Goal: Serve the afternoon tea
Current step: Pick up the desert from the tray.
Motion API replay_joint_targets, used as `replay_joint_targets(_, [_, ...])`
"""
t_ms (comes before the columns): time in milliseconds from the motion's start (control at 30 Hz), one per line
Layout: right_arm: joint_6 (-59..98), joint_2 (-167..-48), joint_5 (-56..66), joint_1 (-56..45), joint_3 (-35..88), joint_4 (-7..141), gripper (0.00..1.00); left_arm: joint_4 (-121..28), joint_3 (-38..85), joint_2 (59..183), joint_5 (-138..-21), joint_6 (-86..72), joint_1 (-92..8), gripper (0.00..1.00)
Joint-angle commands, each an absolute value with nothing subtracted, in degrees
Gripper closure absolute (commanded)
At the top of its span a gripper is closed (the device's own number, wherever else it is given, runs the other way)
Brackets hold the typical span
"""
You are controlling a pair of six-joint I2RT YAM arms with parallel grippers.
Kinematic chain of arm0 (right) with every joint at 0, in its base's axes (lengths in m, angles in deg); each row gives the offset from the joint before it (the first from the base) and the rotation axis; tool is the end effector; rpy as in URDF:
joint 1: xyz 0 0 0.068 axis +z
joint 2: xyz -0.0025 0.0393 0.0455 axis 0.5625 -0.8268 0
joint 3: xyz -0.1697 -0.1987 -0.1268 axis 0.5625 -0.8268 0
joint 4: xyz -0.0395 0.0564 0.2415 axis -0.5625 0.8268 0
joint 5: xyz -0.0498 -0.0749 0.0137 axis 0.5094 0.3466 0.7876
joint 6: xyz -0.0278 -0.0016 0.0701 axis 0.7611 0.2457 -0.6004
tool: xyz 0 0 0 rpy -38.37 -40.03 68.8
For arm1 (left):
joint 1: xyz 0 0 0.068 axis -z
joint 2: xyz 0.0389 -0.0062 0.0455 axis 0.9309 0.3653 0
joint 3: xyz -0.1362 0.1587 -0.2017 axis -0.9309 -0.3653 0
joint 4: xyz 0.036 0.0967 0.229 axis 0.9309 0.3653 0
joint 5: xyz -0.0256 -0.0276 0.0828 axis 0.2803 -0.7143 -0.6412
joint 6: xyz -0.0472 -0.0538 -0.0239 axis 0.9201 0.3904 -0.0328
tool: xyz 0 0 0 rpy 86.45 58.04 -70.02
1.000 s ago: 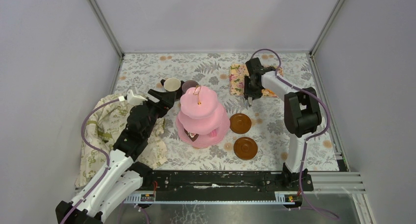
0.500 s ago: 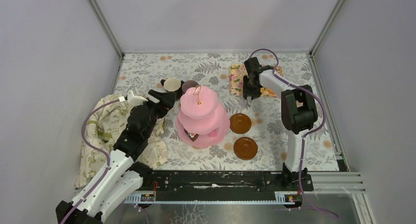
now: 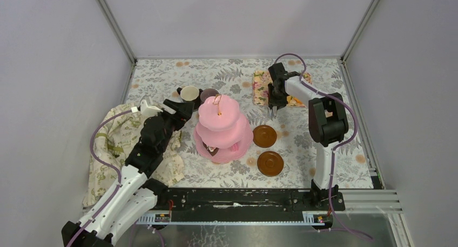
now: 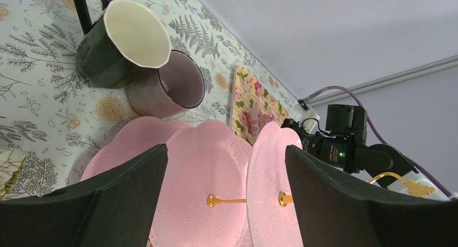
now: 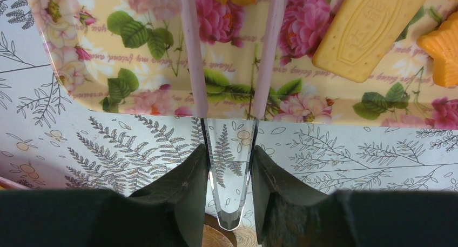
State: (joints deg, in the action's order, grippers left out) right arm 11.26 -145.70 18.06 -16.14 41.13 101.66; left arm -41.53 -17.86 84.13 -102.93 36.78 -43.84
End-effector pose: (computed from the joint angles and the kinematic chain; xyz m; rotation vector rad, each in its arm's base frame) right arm 0.4300 0.1345 0.1767 -0.0401 2.6857 0.0622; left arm 0.1636 -0.0567 0.2927 -0.6646 1.6840 -0.7750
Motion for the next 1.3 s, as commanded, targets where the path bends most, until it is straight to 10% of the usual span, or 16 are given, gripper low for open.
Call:
replay_joint_targets(0, [11.89, -144.54, 18.17, -16.48, 42.69, 102.37, 0.76, -43.77, -18.33, 83.75, -102.48, 37.2, -43.7, 0.13])
replay_joint_targets(1267, [11.2, -134.71, 15.25, -16.26, 38.85, 101.37, 0.86, -43.85, -18.15, 84.02, -102.83, 37.22, -43.7, 0.13])
